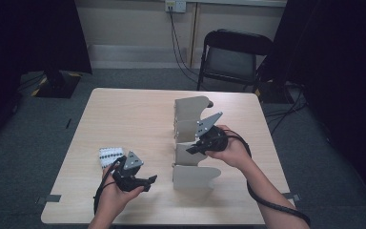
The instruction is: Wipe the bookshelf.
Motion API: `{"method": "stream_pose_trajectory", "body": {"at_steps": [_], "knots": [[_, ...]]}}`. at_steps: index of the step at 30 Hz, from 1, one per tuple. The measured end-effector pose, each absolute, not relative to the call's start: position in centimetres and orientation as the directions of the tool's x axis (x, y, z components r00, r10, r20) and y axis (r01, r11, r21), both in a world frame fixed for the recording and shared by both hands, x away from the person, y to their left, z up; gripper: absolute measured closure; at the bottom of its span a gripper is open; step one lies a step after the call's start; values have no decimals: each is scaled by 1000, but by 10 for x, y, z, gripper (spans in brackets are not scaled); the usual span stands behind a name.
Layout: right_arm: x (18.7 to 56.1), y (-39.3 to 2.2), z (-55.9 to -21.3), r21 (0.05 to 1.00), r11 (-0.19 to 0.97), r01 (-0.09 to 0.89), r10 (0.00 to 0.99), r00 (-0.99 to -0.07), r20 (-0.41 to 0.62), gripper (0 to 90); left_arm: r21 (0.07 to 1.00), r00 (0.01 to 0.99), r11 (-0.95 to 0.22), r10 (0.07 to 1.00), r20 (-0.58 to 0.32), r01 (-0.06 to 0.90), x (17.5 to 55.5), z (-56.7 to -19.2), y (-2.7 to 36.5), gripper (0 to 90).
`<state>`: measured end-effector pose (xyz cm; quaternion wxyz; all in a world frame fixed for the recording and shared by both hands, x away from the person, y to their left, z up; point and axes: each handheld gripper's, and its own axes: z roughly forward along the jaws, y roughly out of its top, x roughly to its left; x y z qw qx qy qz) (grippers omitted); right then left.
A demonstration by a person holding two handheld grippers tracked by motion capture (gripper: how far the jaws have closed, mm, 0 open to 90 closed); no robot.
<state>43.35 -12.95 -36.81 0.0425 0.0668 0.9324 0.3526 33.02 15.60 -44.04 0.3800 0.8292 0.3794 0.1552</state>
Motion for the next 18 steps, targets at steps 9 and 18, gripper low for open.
{"method": "stream_pose_trajectory", "body": {"at_steps": [9, 18], "knots": [[428, -131, -363, 694, 715, 79, 153, -987, -46, 899, 753, 662, -422, 749, -25, 506, 330, -439, 157, 252], [427, -137, -354, 724, 683, 93, 181, -982, -45, 898, 752, 662, -423, 749, -24, 506, 331, -439, 157, 252]]}}
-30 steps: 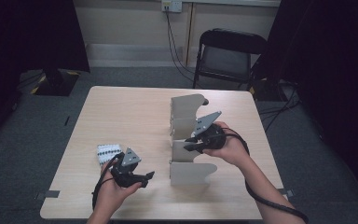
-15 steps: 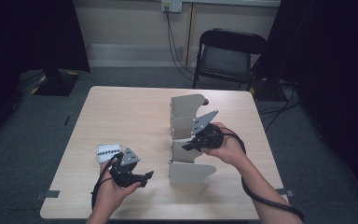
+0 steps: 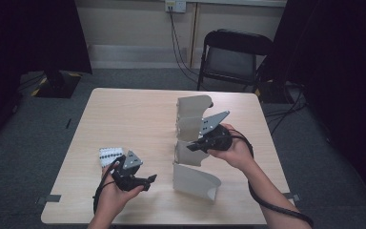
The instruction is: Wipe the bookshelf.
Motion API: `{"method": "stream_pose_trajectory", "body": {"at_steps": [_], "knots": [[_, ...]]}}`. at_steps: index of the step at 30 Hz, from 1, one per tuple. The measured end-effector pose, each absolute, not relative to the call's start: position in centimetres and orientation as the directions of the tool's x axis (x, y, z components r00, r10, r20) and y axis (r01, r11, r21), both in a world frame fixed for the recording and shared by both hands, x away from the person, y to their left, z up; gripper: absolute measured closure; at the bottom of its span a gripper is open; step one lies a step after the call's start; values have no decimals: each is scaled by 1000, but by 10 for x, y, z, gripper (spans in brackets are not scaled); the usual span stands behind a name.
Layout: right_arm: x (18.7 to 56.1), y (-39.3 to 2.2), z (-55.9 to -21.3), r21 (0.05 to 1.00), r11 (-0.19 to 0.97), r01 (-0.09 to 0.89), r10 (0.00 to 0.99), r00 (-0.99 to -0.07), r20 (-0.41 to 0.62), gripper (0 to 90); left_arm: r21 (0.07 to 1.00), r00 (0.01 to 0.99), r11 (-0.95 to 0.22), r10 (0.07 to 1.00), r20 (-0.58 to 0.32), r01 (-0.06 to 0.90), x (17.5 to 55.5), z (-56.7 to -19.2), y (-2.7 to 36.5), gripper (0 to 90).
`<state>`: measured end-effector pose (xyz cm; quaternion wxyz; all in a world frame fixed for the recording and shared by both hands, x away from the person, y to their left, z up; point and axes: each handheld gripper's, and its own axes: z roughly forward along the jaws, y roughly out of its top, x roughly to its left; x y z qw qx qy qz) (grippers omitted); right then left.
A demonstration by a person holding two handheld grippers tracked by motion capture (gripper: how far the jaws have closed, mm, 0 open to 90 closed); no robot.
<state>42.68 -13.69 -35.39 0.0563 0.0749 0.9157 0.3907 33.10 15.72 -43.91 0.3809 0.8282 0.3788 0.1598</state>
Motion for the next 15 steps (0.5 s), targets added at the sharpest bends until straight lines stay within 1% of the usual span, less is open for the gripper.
{"method": "stream_pose_trajectory", "body": {"at_steps": [9, 15], "knots": [[426, -145, -350, 738, 666, 106, 229, -971, -67, 898, 751, 664, -424, 748, -25, 506, 331, -439, 158, 251], [426, -153, -345, 752, 645, 137, 292, -953, -78, 897, 754, 660, -416, 751, -31, 509, 331, -438, 157, 250]]}}
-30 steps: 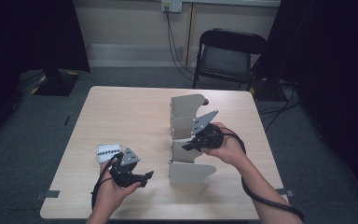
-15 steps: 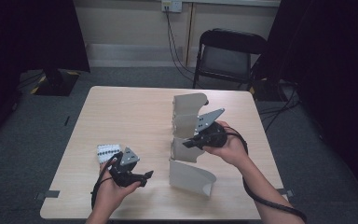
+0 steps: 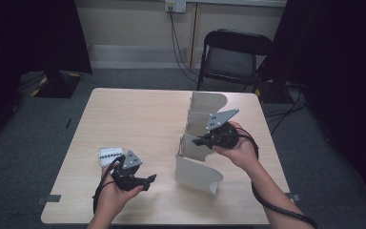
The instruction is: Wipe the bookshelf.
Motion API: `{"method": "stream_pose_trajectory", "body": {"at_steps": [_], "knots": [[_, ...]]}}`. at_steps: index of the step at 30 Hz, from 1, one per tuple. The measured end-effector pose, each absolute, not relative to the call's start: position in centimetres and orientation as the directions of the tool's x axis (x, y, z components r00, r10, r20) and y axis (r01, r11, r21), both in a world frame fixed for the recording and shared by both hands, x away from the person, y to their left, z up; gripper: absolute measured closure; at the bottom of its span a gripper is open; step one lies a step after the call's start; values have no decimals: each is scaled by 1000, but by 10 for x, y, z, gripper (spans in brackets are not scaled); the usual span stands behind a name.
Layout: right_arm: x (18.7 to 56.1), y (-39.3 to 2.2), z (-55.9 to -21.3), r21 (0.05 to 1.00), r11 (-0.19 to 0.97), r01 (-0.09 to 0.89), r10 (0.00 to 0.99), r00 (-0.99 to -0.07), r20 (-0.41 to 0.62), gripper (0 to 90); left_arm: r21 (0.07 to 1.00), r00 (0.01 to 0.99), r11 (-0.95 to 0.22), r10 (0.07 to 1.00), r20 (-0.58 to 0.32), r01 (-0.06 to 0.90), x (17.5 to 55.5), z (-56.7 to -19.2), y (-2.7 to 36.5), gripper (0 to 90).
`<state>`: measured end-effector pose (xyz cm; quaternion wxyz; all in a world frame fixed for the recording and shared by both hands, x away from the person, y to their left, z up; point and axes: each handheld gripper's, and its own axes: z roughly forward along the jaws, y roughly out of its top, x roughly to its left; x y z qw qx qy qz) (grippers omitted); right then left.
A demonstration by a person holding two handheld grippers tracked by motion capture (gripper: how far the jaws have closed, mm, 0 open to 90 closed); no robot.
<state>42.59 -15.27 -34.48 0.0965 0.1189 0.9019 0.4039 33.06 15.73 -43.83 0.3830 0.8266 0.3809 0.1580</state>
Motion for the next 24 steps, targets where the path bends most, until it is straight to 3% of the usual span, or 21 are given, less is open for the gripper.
{"method": "stream_pose_trajectory", "body": {"at_steps": [13, 24], "knots": [[421, -157, -346, 749, 612, 252, 471, -877, -90, 897, 756, 662, -421, 749, -22, 502, 330, -437, 158, 249], [416, -155, -352, 746, 592, 306, 562, -820, -110, 895, 760, 661, -415, 750, -26, 500, 329, -435, 157, 249]]}}
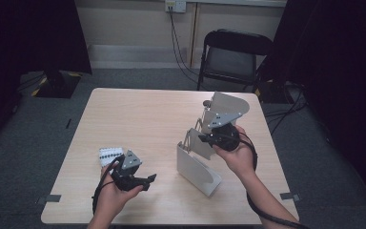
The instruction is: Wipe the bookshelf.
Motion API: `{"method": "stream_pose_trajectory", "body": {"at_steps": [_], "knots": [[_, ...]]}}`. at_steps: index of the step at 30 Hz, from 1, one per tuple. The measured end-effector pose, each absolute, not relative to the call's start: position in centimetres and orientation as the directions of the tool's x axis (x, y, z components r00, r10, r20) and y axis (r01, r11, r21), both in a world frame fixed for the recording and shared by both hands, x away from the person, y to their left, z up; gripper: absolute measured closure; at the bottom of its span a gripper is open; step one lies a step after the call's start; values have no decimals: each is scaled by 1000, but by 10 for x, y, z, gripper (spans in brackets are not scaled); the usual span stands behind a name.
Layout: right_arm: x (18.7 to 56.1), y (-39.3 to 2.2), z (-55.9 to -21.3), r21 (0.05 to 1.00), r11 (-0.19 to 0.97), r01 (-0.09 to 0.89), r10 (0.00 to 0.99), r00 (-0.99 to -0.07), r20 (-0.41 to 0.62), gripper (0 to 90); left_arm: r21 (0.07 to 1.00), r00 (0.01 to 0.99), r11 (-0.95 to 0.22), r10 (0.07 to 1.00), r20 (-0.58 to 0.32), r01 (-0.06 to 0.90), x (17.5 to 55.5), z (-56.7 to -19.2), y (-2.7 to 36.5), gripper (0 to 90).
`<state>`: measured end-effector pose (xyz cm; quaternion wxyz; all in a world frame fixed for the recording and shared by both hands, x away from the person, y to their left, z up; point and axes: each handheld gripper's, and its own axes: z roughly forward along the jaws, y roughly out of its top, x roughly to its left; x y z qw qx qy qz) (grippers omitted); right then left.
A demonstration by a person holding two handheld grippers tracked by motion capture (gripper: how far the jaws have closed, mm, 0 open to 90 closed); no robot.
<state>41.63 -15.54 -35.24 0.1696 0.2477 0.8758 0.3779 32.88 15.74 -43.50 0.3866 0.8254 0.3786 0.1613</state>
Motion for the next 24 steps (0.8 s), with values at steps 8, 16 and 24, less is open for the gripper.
{"method": "stream_pose_trajectory", "body": {"at_steps": [8, 16, 24], "knots": [[414, -155, -360, 756, 562, 336, 595, -799, -87, 895, 757, 667, -425, 745, -20, 497, 329, -436, 156, 249], [413, -153, -369, 748, 571, 339, 600, -794, -98, 894, 755, 666, -422, 746, -25, 501, 329, -437, 155, 249], [410, -154, -372, 761, 558, 330, 604, -791, -100, 890, 754, 668, -424, 744, -25, 501, 329, -438, 154, 249]]}}
